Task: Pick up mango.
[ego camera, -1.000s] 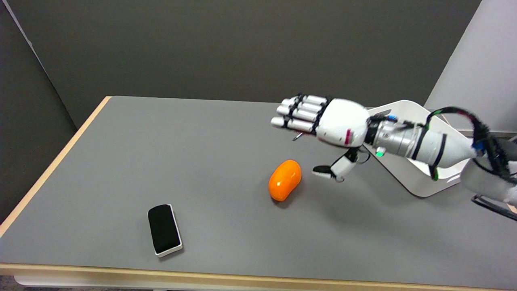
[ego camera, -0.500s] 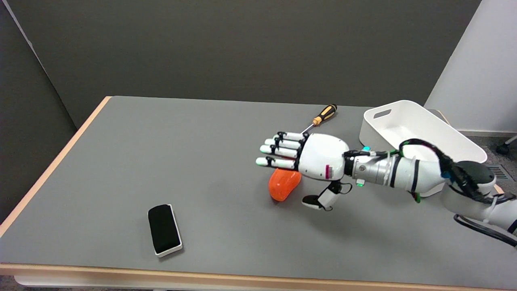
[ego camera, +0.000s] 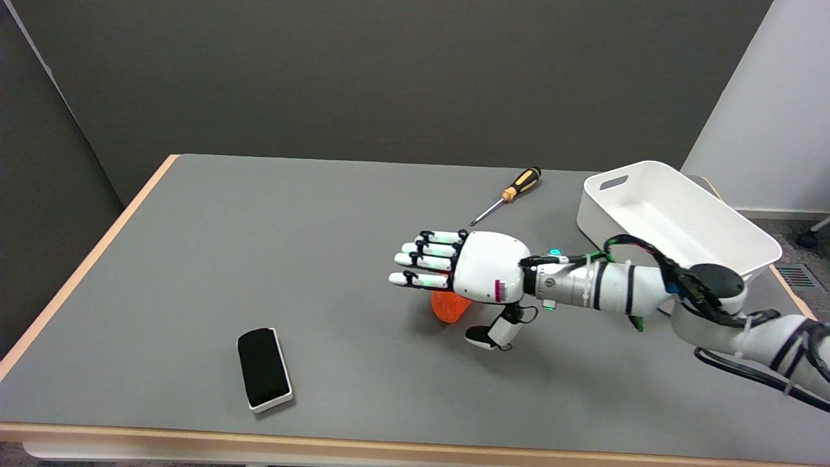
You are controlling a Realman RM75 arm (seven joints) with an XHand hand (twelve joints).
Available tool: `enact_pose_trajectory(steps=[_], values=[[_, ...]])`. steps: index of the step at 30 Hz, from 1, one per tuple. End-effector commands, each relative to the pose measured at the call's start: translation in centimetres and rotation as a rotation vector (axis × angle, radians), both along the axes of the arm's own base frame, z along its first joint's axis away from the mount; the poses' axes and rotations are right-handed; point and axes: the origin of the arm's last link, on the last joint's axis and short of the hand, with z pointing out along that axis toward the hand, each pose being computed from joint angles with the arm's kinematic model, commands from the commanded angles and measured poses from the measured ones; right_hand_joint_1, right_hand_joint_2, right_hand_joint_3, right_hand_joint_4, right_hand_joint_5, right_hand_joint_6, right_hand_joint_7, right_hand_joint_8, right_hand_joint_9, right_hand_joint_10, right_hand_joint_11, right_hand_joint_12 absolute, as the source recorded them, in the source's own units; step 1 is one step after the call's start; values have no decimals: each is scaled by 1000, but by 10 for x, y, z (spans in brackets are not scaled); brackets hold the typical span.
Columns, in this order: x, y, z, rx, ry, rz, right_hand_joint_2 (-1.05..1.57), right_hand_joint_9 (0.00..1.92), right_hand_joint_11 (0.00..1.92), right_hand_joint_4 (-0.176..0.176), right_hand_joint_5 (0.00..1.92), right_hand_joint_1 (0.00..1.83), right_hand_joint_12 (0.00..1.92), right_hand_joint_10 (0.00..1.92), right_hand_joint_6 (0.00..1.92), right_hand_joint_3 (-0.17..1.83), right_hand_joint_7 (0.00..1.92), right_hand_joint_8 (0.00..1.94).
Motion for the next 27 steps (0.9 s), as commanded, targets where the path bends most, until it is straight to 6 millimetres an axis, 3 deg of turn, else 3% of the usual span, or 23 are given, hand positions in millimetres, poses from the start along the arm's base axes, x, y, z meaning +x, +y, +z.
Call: enact_pose_trajectory(steps=[1, 27], values=[[-16, -41, -19, 47, -37, -42, 524, -1, -1, 66, -1, 685, 608, 174, -1, 911, -1, -1], [-30, -62, 20, -34, -100, -107, 575, -1, -1, 58, -1, 775, 639, 294, -1, 970, -1, 1]])
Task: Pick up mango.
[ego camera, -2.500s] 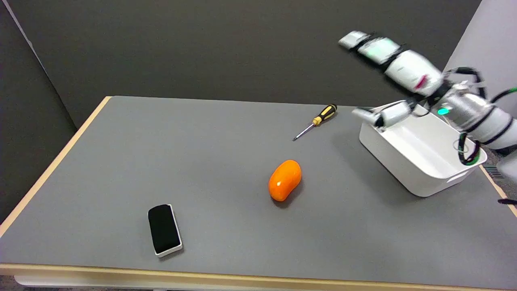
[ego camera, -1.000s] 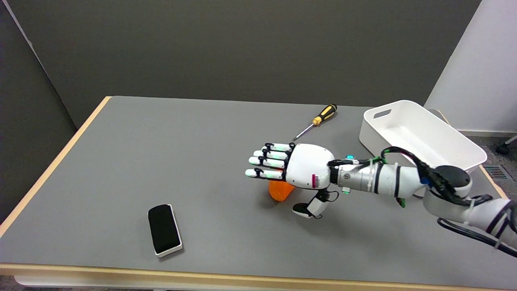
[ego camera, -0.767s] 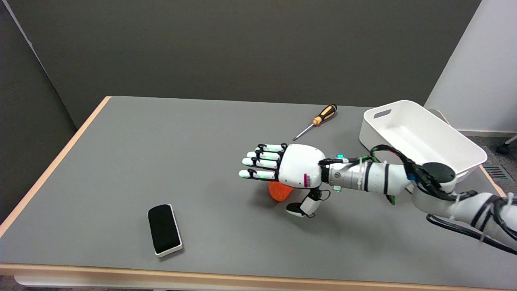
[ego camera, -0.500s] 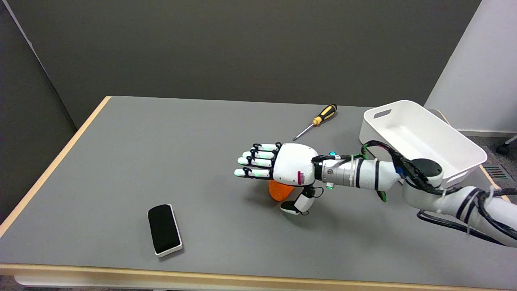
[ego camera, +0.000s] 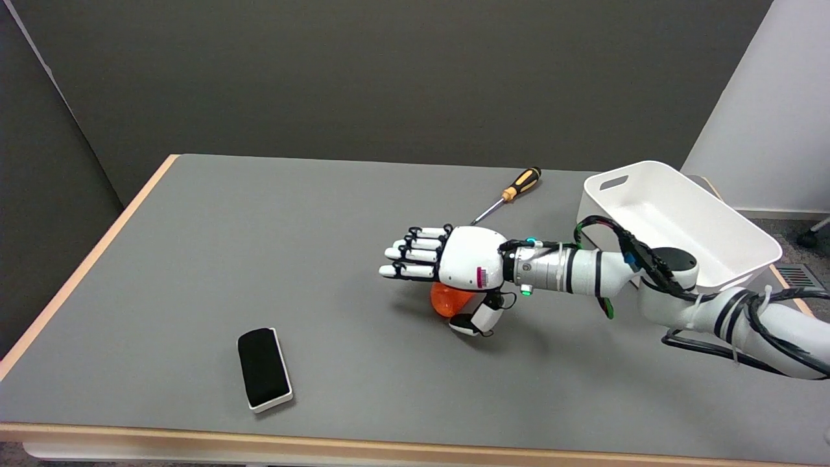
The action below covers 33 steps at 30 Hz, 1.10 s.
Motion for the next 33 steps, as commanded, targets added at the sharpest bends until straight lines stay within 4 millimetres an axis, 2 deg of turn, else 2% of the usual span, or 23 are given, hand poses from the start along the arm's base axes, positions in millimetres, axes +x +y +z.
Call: enact_pose_trajectory(steps=[1, 3, 5, 7, 11, 14, 16, 18, 20, 21, 22, 23, 27, 33], values=[[-6, -17, 20, -39, -42, -30, 580, -1, -1, 57, -1, 794, 642, 305, -1, 975, -1, 5], [-7, -17, 22, -42, -49, -36, 603, 0, -1, 58, -1, 846, 655, 338, -1, 1000, -1, 59], [-8, -17, 23, -41, -43, -31, 613, 24, -1, 65, -1, 851, 753, 452, 126, 1014, 20, 182], [-11, -16, 24, -40, -27, -15, 618, 47, -1, 70, 24, 862, 809, 498, 165, 1020, 46, 220], [-12, -15, 26, -49, -35, -10, 678, 201, 64, 91, 130, 927, 973, 587, 407, 1024, 197, 323], [-13, -16, 27, -57, -42, -13, 758, 340, 188, 122, 287, 1051, 1152, 738, 721, 945, 363, 438], [-15, -16, 26, -59, -49, -17, 785, 395, 242, 130, 315, 1035, 1213, 803, 874, 955, 466, 608], [-16, -17, 25, -59, -54, -18, 829, 525, 425, 159, 366, 1078, 1387, 1026, 1137, 893, 578, 810], [-14, -17, 24, -61, -64, -15, 1136, 560, 486, 168, 510, 842, 1442, 1080, 1546, 422, 606, 898], [-13, -17, 23, -59, -75, -12, 1217, 588, 521, 116, 544, 858, 1465, 1103, 1662, 271, 648, 1006], [-12, -18, 23, -59, -79, -10, 1221, 635, 569, -18, 534, 1052, 1489, 1128, 1689, 199, 736, 1221], [-10, -18, 23, -60, -85, -4, 1211, 663, 600, -77, 535, 1140, 1502, 1145, 1689, 182, 787, 1309], [-5, -19, 23, -63, -94, 24, 1146, 737, 653, -100, 561, 1171, 1501, 1183, 1602, 252, 856, 1290], [16, -23, 28, -86, -123, 93, 1112, 741, 663, -95, 585, 1180, 1571, 1232, 1588, 298, 872, 1271]])
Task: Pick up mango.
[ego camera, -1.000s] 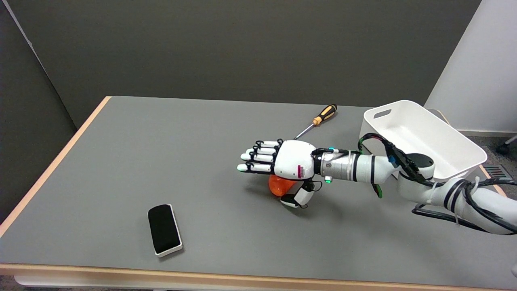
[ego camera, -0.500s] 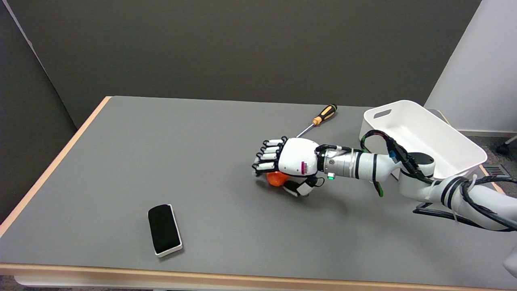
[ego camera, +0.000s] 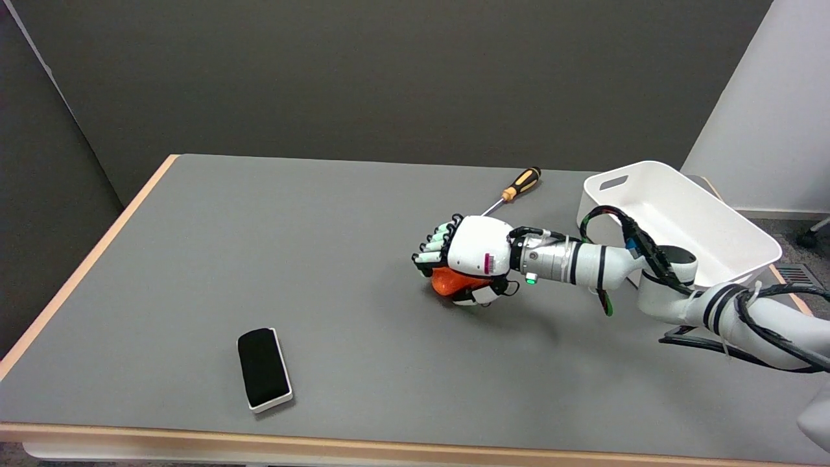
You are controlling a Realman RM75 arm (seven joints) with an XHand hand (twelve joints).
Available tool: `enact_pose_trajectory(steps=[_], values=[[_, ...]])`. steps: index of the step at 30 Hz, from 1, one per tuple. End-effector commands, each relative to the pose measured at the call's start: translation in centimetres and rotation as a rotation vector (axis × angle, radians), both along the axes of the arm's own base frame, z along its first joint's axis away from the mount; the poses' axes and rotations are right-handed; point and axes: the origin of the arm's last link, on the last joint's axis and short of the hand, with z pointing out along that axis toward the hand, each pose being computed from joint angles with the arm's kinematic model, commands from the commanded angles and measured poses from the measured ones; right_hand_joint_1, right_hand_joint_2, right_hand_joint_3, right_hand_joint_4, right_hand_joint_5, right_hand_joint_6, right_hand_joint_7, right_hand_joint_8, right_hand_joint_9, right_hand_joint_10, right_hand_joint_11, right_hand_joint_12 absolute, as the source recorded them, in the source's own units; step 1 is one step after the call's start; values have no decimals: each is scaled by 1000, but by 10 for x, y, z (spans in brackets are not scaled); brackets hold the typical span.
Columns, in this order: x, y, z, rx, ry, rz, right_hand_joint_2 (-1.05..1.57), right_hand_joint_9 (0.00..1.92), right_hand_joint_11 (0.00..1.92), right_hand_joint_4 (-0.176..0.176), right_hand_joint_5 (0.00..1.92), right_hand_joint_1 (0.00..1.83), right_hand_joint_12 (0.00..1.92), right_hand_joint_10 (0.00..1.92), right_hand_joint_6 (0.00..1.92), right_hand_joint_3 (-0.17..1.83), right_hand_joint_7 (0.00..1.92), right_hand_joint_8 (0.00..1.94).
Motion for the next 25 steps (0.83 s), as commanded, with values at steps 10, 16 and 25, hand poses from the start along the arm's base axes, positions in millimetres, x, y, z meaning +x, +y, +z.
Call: enact_pose_trajectory(steps=[10, 16, 25], values=[[125, 13, 41, -136, -103, 493, 1128, 752, 653, -97, 578, 1175, 1569, 1234, 1587, 273, 869, 1276], [175, 41, 71, -242, -108, 716, 1130, 751, 652, -99, 580, 1176, 1573, 1235, 1589, 265, 871, 1274], [180, 75, 130, -507, -93, 783, 1127, 750, 651, -100, 583, 1176, 1575, 1237, 1587, 271, 872, 1272]])
